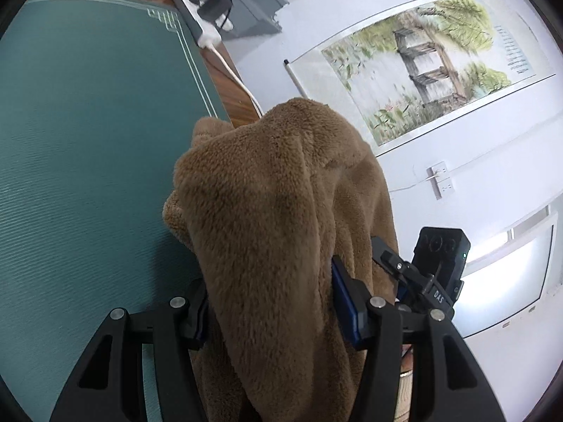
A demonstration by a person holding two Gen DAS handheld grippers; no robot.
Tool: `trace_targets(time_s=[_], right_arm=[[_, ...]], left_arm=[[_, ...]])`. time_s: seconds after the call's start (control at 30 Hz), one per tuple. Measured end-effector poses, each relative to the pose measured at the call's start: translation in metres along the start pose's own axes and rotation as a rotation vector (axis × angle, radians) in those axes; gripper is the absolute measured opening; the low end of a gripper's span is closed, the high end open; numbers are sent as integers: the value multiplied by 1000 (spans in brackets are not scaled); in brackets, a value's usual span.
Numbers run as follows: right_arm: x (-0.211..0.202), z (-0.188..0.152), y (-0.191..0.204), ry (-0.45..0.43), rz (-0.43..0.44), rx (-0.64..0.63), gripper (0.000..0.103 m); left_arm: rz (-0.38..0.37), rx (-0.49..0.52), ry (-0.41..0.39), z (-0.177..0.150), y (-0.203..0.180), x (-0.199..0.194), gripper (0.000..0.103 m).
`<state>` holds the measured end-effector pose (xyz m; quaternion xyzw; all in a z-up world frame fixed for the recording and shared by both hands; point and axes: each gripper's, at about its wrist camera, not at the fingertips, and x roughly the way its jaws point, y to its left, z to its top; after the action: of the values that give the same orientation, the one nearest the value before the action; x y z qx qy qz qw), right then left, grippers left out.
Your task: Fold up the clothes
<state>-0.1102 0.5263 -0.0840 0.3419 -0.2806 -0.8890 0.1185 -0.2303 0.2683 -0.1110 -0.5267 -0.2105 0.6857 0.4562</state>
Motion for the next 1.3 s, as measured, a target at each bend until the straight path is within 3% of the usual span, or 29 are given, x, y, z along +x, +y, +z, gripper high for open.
trace_targets(time_s=[0.13,0.33,0.5,0.6,0.7,0.8,1.0,1.13,1.3], right_arm=[[-7,-4,-30,9,-17,35,62],[16,-19,-16,19,-78,-37,64],[3,-27,1,-3,-169,-118,70],[-23,-40,22,-84,-280,-216,76],[-56,-63,49,-204,-369,-350,82],[-80,-95,78,-257,-358,-464,84],[-47,-140,88,-128,-404,-525,84],[-28,-137,72,-94,-428,-488,93],[-24,-138,67,-90,-449,-467,97]], left_arm=[[38,-2,16,3,6,19,61],[102,6,22,3,6,35,66],[185,43,2,-8,3,23,73],[239,99,-50,-18,-14,-2,74],[248,166,-125,-39,-33,-32,79],[234,224,-167,-67,-51,-51,80],[313,263,-104,-101,-49,-23,81],[323,240,-103,-104,-37,-6,84],[376,286,-141,-108,-40,-4,88]])
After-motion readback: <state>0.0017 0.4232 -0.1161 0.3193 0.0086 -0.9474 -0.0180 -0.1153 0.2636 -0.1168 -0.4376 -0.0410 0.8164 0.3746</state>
